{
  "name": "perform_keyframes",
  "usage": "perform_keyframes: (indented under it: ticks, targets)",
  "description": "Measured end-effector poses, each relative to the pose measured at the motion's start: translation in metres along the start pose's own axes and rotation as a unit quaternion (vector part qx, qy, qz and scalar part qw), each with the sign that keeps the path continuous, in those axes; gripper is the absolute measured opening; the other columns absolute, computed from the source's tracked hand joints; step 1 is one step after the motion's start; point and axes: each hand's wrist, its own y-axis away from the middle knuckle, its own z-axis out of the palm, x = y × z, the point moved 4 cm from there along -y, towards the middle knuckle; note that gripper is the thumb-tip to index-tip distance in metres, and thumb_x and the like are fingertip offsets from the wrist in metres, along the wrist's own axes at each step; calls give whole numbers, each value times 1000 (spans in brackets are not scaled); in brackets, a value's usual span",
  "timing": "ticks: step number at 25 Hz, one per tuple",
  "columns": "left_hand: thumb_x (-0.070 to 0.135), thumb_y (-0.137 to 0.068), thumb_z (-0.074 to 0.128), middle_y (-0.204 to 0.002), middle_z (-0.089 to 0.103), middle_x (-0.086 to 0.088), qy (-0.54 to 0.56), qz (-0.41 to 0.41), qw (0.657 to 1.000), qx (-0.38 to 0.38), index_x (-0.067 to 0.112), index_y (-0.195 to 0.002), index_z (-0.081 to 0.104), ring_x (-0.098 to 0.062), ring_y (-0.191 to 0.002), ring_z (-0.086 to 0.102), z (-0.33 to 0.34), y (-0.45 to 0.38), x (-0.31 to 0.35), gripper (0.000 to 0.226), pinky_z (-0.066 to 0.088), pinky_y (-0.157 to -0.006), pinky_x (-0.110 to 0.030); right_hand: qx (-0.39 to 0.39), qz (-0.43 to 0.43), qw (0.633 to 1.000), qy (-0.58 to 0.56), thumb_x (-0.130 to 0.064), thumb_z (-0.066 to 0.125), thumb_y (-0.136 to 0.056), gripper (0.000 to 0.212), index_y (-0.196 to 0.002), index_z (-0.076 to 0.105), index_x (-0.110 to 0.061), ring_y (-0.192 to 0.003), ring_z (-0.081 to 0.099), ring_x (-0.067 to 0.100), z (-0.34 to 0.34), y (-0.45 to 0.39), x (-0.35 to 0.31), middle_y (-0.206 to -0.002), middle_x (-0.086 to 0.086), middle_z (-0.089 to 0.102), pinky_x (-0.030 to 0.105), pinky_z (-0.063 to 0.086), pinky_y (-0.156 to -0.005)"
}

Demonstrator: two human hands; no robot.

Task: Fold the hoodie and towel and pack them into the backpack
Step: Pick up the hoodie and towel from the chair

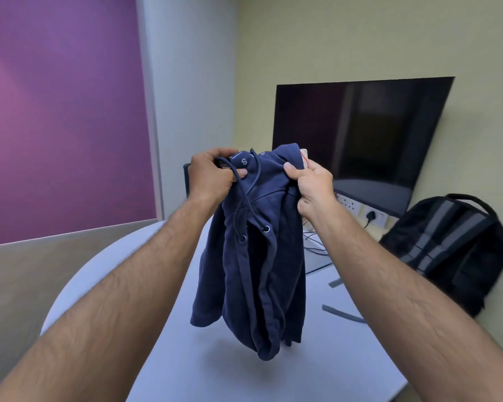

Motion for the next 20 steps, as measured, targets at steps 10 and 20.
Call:
perform_keyframes:
  ticks: [10, 20]
  targets:
    - [-4, -71, 85, -84, 71, 7, -73, 23, 995, 61, 21, -97, 75, -4, -74, 67, -25, -116, -58, 37, 58, -72, -17, -36, 30, 999, -6, -1, 85, -63, 46, -101, 76, -26, -132, 51, 16, 71, -121, 89, -134, -6, 59, 40, 45, -108]
    - [-3, -75, 83, -92, 74, 3, -86, 1, 994, 73, 17, -99, 75, -14, -87, 72, -13, -238, -138, 33, 62, -80, -29, -43, 22, 999, -2, 11, 74, -78, 50, -122, 65, -9, -131, 50, 11, 115, -228, 154, -123, -14, 58, 36, 44, -110]
